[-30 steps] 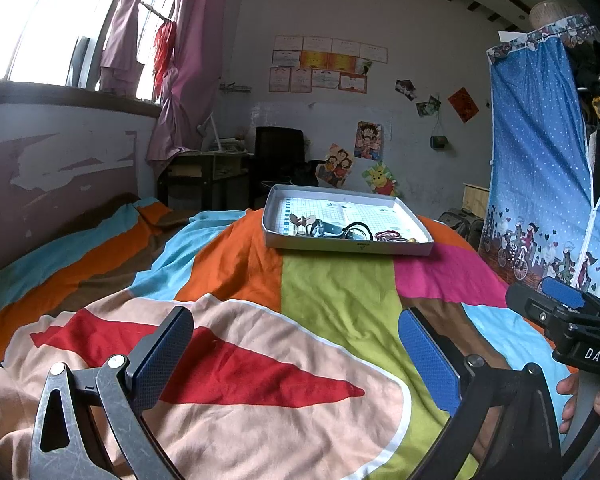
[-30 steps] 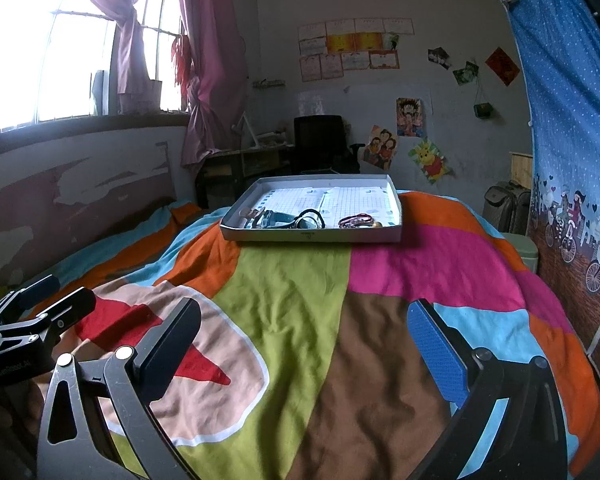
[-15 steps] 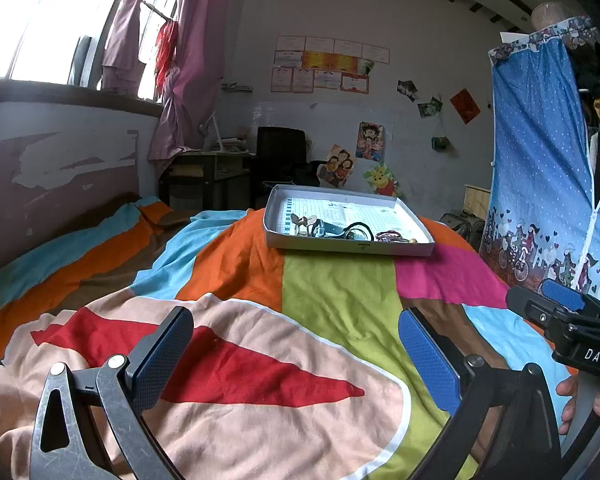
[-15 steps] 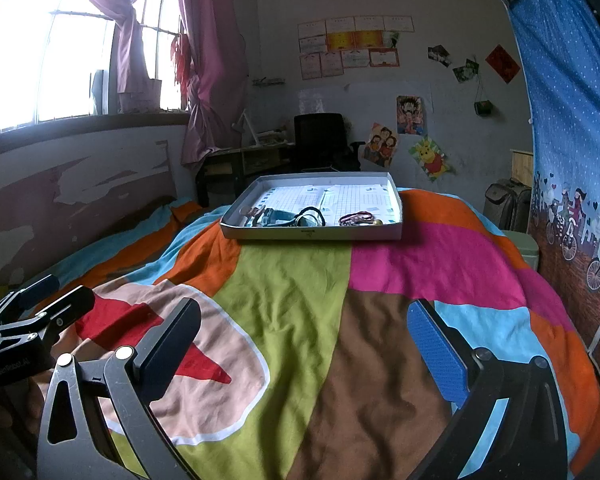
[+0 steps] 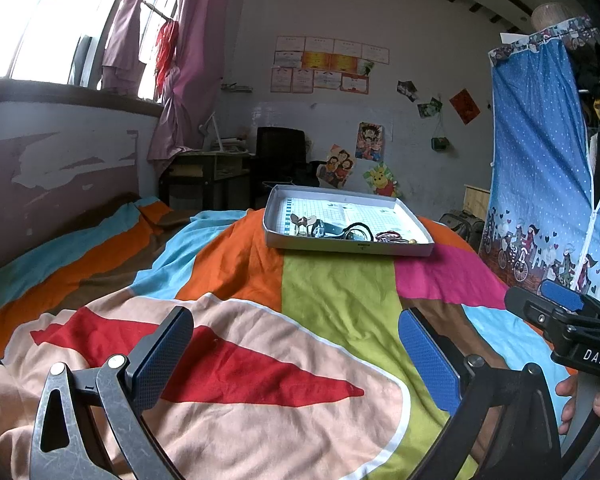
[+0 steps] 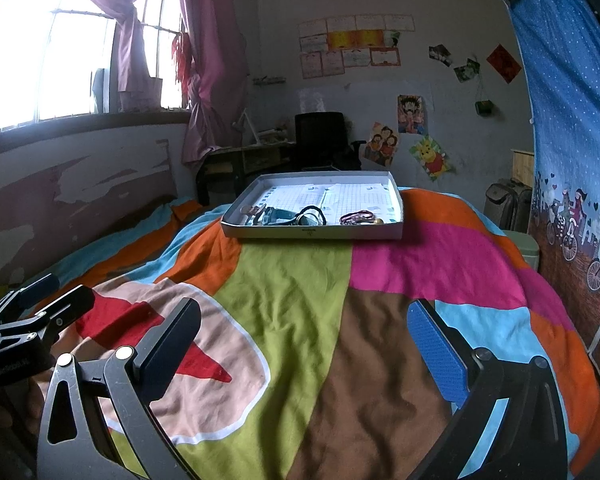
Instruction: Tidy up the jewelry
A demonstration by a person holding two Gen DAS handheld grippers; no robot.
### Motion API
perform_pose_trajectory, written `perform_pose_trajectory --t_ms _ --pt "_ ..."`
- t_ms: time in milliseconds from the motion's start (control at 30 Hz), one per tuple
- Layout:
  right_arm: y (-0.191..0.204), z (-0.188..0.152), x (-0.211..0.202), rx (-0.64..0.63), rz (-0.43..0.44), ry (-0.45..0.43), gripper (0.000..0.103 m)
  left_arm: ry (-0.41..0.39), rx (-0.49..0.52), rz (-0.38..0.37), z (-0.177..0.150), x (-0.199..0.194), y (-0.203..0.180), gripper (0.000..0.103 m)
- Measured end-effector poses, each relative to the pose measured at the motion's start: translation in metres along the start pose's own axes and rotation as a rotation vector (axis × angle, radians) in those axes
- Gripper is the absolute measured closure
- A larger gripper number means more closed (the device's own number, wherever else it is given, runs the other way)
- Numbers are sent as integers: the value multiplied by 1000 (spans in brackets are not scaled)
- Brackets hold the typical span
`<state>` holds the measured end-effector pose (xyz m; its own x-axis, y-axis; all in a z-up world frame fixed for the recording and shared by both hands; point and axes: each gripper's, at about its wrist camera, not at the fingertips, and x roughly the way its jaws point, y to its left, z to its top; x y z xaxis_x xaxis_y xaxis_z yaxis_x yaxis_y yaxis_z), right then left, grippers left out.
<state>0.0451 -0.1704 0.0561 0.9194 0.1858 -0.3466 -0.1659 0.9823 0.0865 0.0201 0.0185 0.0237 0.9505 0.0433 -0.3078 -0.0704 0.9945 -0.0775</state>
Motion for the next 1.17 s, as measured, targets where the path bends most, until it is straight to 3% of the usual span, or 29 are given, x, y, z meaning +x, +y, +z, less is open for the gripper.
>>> perform_pose_trajectory --t_ms 1167 --pt "0 -8 -5 1 8 13 1 5 12 14 0 -1 -2 0"
